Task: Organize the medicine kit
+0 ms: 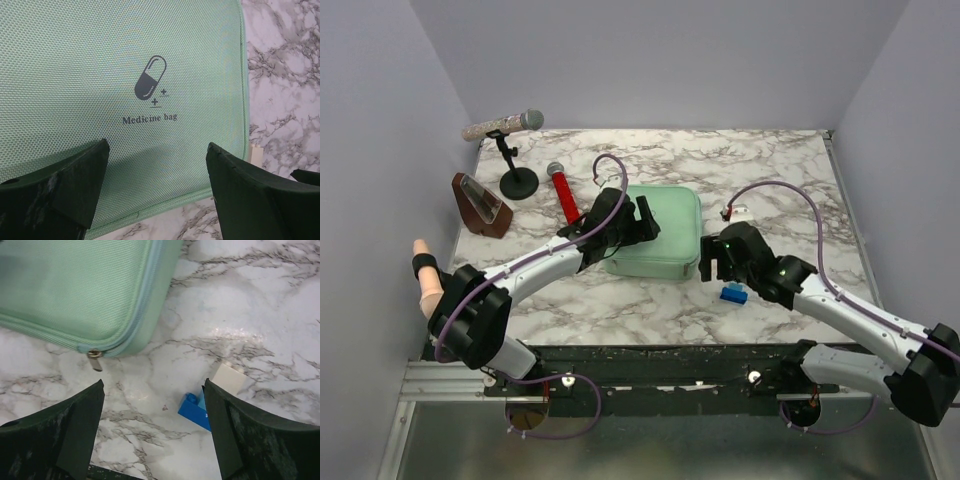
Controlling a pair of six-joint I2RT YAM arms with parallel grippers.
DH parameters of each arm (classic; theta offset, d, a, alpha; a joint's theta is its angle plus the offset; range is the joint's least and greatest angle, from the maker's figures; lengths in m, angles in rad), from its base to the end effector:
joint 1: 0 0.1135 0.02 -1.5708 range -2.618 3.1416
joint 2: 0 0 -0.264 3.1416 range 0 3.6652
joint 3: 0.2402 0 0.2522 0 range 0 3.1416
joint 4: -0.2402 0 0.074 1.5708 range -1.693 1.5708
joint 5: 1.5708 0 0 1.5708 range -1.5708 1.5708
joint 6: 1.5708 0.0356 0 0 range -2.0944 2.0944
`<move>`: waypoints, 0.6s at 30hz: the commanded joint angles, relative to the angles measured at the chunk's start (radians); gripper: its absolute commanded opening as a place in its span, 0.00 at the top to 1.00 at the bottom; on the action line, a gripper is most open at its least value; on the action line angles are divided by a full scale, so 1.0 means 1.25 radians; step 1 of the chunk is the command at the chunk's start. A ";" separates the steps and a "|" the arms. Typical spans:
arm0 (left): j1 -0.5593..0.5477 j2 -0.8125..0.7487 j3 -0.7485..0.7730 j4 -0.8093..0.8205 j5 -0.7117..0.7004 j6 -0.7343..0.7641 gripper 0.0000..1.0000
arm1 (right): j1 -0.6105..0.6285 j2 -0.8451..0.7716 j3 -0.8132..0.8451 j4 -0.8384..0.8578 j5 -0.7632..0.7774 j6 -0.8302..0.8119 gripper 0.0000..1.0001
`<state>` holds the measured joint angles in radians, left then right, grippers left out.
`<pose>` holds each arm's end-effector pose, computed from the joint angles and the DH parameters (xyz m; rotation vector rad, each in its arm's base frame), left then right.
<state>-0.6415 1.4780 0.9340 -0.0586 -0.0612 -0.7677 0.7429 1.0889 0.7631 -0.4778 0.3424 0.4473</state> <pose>0.2628 -0.1936 0.2388 -0.1794 2.2609 -0.7195 0.1727 0.1424 0.2485 -0.1814 2.3167 0.1926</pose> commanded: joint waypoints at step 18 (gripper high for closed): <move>0.005 -0.009 -0.066 -0.005 -0.005 0.026 0.08 | 0.104 0.241 0.116 0.066 0.093 0.007 0.12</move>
<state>-0.6415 1.4666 0.8894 0.0002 -0.0601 -0.7486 0.8669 1.3304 0.8440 -0.3782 0.3386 0.4183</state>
